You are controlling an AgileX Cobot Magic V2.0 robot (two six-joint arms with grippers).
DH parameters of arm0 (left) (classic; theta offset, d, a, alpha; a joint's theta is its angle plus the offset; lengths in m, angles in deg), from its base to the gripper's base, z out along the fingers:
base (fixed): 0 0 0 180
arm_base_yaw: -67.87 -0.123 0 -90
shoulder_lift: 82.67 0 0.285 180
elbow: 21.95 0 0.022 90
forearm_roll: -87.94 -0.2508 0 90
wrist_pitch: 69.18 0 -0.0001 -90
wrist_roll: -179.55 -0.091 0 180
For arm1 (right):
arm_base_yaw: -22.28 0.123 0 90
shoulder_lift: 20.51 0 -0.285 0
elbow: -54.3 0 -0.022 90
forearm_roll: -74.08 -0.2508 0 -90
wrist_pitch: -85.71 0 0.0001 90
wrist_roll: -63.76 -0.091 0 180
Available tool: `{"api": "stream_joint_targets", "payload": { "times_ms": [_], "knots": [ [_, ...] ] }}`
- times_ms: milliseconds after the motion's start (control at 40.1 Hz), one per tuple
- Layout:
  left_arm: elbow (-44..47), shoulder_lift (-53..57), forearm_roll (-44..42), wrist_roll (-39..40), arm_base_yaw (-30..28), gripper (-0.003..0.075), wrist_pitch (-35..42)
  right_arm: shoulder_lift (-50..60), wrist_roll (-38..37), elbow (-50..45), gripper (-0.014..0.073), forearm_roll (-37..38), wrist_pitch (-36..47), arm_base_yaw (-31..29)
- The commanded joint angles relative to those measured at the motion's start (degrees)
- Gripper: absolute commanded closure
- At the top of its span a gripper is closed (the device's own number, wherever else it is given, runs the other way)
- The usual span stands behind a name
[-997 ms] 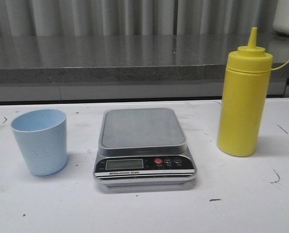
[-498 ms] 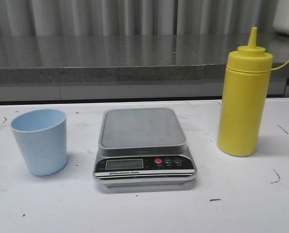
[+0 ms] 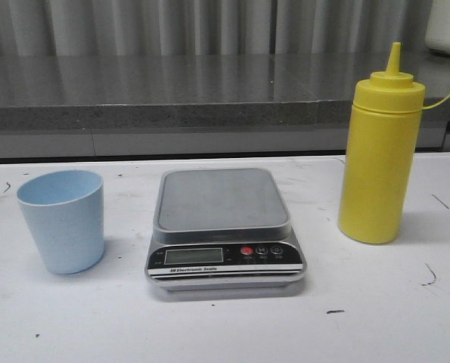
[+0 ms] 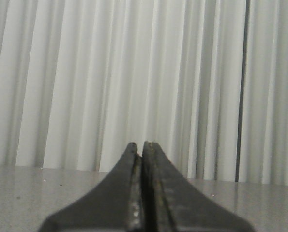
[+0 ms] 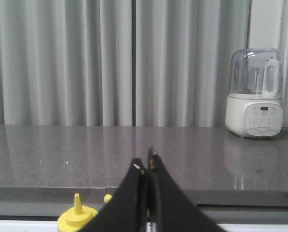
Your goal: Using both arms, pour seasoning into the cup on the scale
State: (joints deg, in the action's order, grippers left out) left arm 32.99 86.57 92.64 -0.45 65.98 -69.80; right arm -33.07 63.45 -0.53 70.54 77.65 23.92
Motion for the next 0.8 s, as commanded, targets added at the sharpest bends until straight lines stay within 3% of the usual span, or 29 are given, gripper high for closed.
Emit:
{"api": "stream_joint_targets", "payload": {
  "times_ms": [0,174,299,399,498,573,648,698,773],
  "knots": [
    [-7.9,-6.5,-1.7,0.5,-0.1,0.0741,-4.4,-8.0,0.3,8.4,0.0704,0.6,-3.0,-0.4],
    [-17.7,-18.9,-3.8,0.5,-0.1,0.0740,-18.2,-20.0,0.3,17.3,0.0704,0.6,-10.9,-0.2],
    [-18.3,-21.6,-3.8,0.5,-0.1,0.0739,-17.6,-23.3,0.3,17.9,0.0698,0.6,-11.0,-0.2],
    [-18.3,-21.5,-3.8,0.5,-0.1,0.0698,-17.5,-23.4,0.3,17.9,0.0590,0.6,-11.1,-0.2],
    [-18.3,-21.5,-3.8,0.5,-0.1,0.0501,-17.7,-23.4,0.3,17.9,0.0347,0.6,-11.1,-0.2],
    [-18.3,-21.5,-3.7,0.5,-0.1,0.0250,-17.9,-23.4,0.3,17.9,0.0136,0.6,-11.5,-0.2],
    [-18.2,-21.9,-3.7,0.5,-0.1,0.0066,-17.9,-23.4,0.3,17.9,-0.0001,0.6,-12.1,-0.2],
    [-18.2,-22.2,-2.8,0.5,-0.1,0.0013,-18.2,-23.4,0.3,17.9,-0.0014,0.6,-12.7,-0.2],
    [-18.2,-22.9,-0.4,0.5,-0.1,0.0038,-18.5,-23.4,0.3,17.9,0.0002,0.6,-12.9,-0.2]
  ]
}}
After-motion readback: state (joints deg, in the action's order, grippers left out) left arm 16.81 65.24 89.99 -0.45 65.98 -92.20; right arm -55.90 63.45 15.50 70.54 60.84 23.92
